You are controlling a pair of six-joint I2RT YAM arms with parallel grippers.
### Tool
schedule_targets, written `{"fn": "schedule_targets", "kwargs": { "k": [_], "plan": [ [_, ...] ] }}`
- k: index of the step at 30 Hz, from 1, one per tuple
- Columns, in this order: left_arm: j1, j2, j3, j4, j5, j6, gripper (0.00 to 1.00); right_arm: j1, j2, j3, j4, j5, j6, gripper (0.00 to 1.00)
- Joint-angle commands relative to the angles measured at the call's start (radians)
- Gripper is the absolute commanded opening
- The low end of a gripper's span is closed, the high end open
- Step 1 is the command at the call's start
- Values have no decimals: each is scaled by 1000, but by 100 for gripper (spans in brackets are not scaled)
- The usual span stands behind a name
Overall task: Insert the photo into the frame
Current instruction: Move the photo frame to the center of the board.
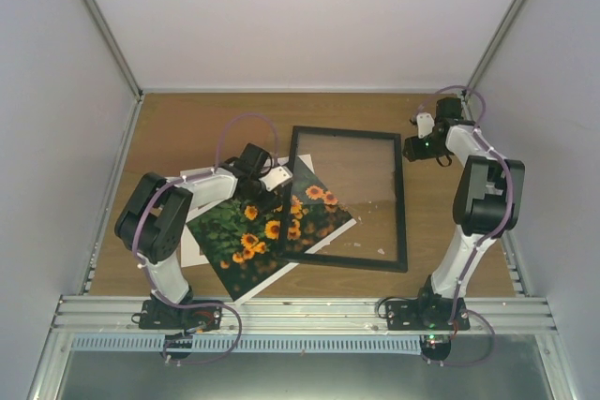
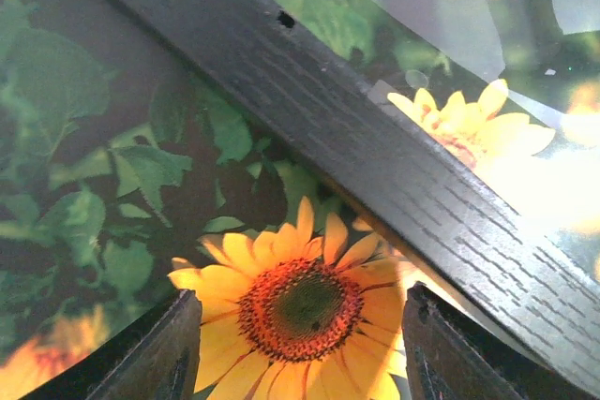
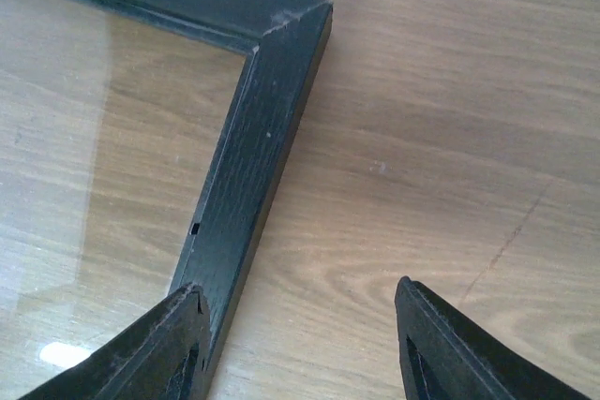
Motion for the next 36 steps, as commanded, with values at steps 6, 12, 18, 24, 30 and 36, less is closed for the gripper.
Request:
{"fn": "schedule_targets", "kwargs": {
  "k": [6,12,18,24,30,36],
  "plan": [
    [67,-75,6,-6,47,-35,64,24,26,43,-4,-43,20,57],
    [193,-185,-18,-130,221,-9,71,75,-37,57,-29,-192,-87,59],
    [404,-215,-24,-318,406,6,74,219,-118,4,-30,-363,-222,60],
    [625,-177,12,-356,429,13,76,407,-129,-24,-11,-424,-219,59],
    [854,-49,139,-340,429,-25,76,557,-20,74,32,-364,-199,59],
    [977,73,198,-319,493,-116,75,676,157,272,73,-330,-130,56]
  ]
}}
